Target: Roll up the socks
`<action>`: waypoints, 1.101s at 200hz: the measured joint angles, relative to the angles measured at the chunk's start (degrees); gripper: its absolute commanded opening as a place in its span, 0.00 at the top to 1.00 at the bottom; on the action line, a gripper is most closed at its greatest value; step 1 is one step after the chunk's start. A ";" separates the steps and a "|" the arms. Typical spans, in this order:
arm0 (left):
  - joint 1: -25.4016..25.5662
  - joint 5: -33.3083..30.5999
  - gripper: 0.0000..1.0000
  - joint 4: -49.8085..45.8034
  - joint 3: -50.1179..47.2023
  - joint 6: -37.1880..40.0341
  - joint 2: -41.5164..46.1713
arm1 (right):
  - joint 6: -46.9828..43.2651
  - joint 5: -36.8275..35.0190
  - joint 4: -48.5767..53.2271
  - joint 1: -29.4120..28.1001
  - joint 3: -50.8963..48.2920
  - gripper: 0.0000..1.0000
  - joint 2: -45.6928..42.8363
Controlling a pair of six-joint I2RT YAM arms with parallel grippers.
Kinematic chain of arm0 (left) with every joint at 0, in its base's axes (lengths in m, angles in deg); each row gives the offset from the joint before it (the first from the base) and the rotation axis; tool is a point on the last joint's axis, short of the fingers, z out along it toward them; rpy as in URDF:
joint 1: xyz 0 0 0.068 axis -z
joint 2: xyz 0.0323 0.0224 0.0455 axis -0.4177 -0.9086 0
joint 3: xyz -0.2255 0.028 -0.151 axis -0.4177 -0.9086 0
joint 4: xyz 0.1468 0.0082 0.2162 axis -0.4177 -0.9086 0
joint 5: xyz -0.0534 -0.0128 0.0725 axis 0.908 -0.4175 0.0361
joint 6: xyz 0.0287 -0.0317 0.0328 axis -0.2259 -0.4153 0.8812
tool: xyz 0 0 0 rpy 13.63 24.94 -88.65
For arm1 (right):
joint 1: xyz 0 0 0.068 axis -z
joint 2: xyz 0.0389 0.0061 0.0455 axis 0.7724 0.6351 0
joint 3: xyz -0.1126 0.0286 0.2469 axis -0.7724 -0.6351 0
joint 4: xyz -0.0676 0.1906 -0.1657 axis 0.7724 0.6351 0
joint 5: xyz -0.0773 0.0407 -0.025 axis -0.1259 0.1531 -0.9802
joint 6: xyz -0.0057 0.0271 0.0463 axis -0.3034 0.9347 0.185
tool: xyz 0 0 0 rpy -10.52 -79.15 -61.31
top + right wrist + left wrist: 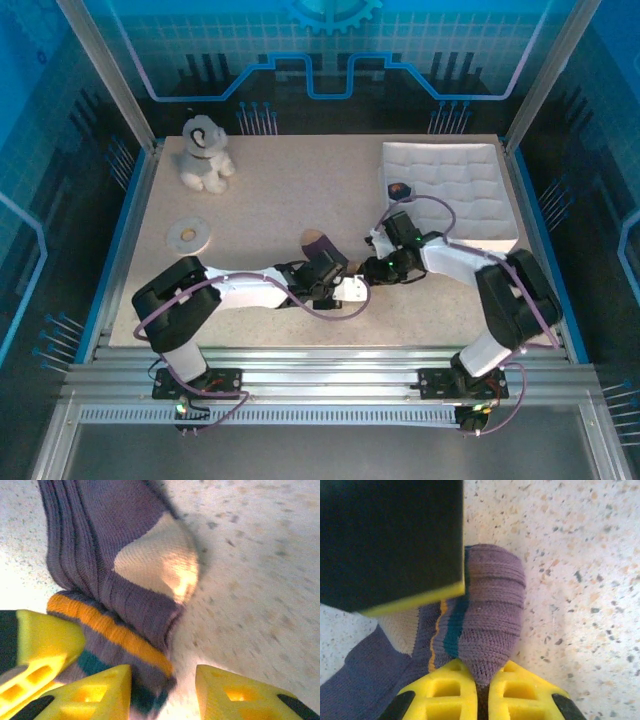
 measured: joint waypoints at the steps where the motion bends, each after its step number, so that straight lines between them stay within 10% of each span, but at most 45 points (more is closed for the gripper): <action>1: 0.00 0.11 1.00 -0.37 0.22 -0.33 -0.04 | 0.04 -0.11 0.15 0.17 -0.07 0.59 -0.57; 107: -3.32 15.23 1.00 -6.03 2.60 -22.84 -0.66 | -13.00 -5.05 -0.42 8.31 -8.66 0.55 -33.53; 220: -15.61 39.69 1.00 -2.40 -0.15 -31.85 -4.07 | -39.06 -18.91 -7.06 -18.82 -15.39 0.53 -31.69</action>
